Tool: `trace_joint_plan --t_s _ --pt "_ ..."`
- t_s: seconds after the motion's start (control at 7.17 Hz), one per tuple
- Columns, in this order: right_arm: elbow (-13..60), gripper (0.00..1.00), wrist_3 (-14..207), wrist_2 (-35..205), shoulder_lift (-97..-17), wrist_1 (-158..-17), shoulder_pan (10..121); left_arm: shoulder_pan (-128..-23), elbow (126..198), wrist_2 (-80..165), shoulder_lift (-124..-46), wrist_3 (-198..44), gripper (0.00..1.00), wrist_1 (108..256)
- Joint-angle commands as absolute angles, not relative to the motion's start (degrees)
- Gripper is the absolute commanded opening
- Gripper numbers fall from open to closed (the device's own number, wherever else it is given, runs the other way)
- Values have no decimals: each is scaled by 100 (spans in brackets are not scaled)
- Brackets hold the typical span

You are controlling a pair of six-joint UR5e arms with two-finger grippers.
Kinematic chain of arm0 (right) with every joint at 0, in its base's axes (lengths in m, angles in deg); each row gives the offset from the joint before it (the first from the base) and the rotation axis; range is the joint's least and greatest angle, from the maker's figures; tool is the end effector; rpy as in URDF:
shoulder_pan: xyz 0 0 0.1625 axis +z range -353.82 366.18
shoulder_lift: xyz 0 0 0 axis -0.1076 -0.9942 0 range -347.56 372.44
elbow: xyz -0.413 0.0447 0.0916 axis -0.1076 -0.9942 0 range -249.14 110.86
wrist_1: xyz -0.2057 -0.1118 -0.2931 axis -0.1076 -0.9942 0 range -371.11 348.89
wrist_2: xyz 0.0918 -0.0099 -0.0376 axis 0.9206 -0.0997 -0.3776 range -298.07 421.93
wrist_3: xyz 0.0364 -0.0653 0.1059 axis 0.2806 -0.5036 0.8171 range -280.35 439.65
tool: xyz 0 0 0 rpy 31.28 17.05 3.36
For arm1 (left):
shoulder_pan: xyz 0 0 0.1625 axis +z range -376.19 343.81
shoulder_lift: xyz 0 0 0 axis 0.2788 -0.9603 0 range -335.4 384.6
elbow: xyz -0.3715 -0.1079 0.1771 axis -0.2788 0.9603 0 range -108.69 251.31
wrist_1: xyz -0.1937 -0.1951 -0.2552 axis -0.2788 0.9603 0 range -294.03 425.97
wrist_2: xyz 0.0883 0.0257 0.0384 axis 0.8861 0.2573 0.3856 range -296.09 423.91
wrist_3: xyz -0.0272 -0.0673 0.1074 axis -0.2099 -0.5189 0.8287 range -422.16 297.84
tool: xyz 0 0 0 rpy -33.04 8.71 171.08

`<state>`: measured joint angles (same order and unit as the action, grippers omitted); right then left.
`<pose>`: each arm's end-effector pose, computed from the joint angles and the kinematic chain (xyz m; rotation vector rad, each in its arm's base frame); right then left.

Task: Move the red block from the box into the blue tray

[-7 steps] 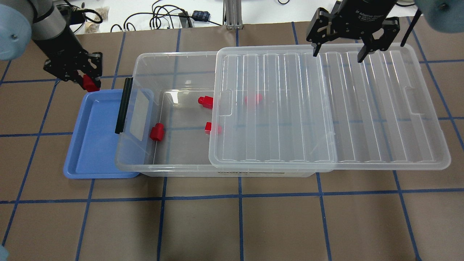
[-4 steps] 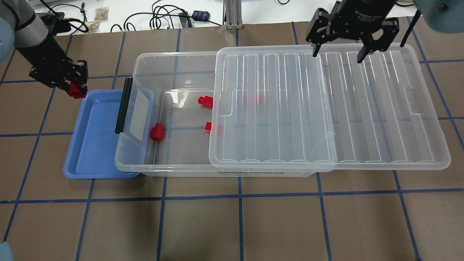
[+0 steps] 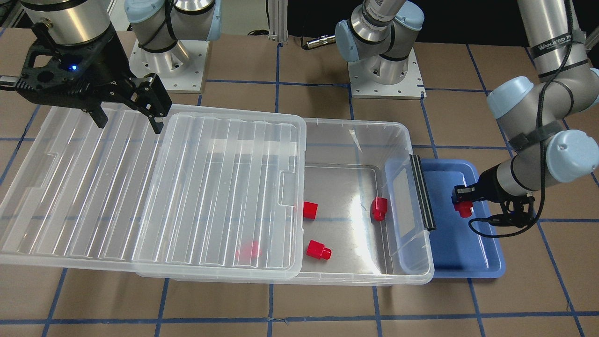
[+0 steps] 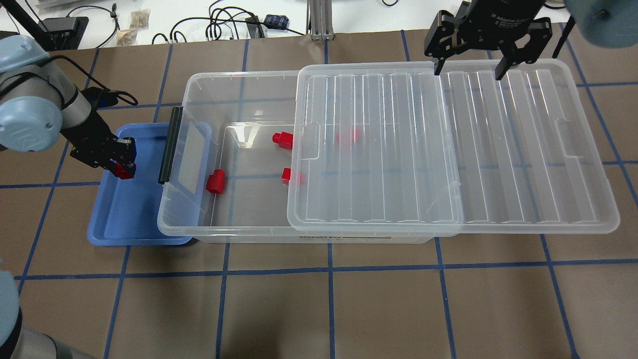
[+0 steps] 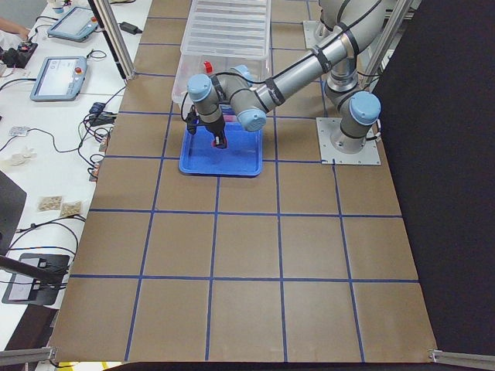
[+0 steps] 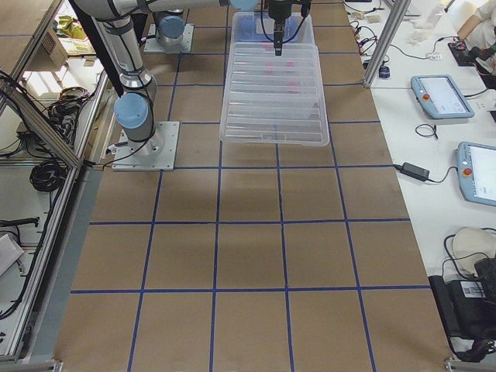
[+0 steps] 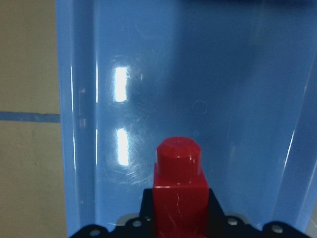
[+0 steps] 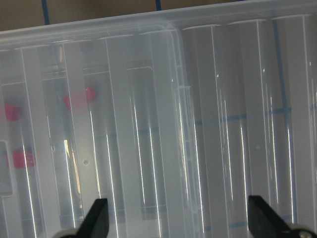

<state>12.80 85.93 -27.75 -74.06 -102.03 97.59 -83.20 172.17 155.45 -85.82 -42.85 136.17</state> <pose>0.1460 -0.4837 0.4954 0.1321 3.1234 -0.1486 0.0836 -0.5293 0.2323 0.0949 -3.0779 -0.3037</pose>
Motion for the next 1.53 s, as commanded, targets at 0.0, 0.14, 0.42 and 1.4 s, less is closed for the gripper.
trace_joint_plan --t_s 0.0,0.14,0.42,1.4 --pt "1286 100 8141 -2815 -7387 -10199 9759 -8316 17247 15549 -8920 -4274 0 13358" --pt "1295 100 8150 -2815 -7387 -10199 9759 -8316 17247 15549 -9035 -4256 0 13321" --pt "1304 100 8150 -2754 -7378 -10199 9759 -8334 17256 15549 -9088 -4230 10 13312" --pt "1303 100 7627 -2833 -7370 -10016 9129 -8491 17046 15261 -8546 -4159 100 13434"
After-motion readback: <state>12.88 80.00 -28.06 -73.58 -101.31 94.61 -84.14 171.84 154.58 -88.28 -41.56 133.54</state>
